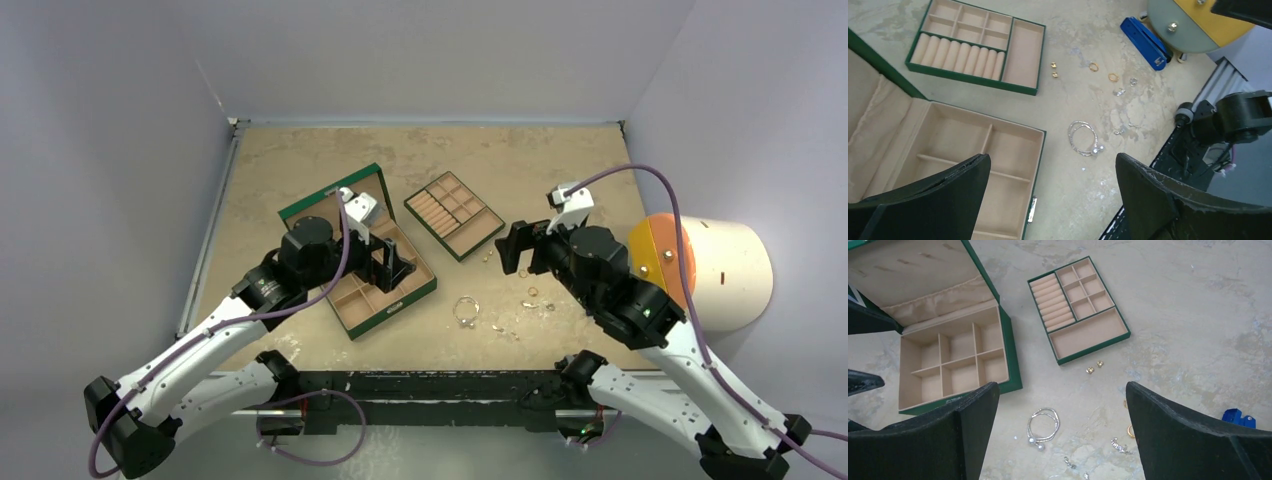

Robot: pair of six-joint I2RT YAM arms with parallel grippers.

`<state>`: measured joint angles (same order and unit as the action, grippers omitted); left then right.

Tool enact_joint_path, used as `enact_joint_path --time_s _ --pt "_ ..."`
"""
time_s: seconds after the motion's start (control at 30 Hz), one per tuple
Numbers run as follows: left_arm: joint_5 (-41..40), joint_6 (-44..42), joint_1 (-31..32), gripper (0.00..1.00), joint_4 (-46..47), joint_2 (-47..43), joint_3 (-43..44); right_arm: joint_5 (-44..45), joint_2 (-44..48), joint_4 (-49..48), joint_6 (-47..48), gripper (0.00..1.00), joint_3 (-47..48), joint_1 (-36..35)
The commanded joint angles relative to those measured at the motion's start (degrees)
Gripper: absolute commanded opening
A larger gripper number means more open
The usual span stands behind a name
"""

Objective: Organize the mixed jewelry

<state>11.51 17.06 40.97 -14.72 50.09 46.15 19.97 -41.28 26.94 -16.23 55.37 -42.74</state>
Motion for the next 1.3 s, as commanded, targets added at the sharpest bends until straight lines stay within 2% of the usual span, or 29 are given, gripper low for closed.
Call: enact_joint_path --time_s 0.0,0.1,0.23,0.5,0.73,0.97,1.27 --pt "-4.15 -1.36 0.10 0.95 0.56 -1.66 2.08 0.97 -0.72 1.58 -0.91 0.99 3.07 -0.24" --pt "-5.19 -0.71 0.13 0.95 0.66 -2.71 1.87 3.73 -1.78 4.25 -0.95 0.99 4.73 -0.17" --pt "-5.71 0.27 0.08 0.96 0.87 -4.11 2.09 2.41 -1.39 4.14 1.09 0.99 4.31 -0.18" --pt "-7.45 0.74 0.13 0.97 0.39 -5.39 2.23 1.63 -2.59 9.34 -0.57 0.97 5.30 -0.21" --pt "-8.35 1.90 0.07 0.97 -0.09 -6.20 2.53 0.17 -3.09 12.42 -4.60 0.88 3.55 -0.21" --pt "-9.92 2.00 0.14 0.97 -0.83 -6.23 2.67 -2.16 -3.27 9.62 -10.02 0.76 -2.93 -0.22" --pt "-9.31 2.37 0.12 0.97 -0.90 -5.07 2.89 -4.50 -7.83 2.60 -14.52 0.60 -10.02 -0.20"
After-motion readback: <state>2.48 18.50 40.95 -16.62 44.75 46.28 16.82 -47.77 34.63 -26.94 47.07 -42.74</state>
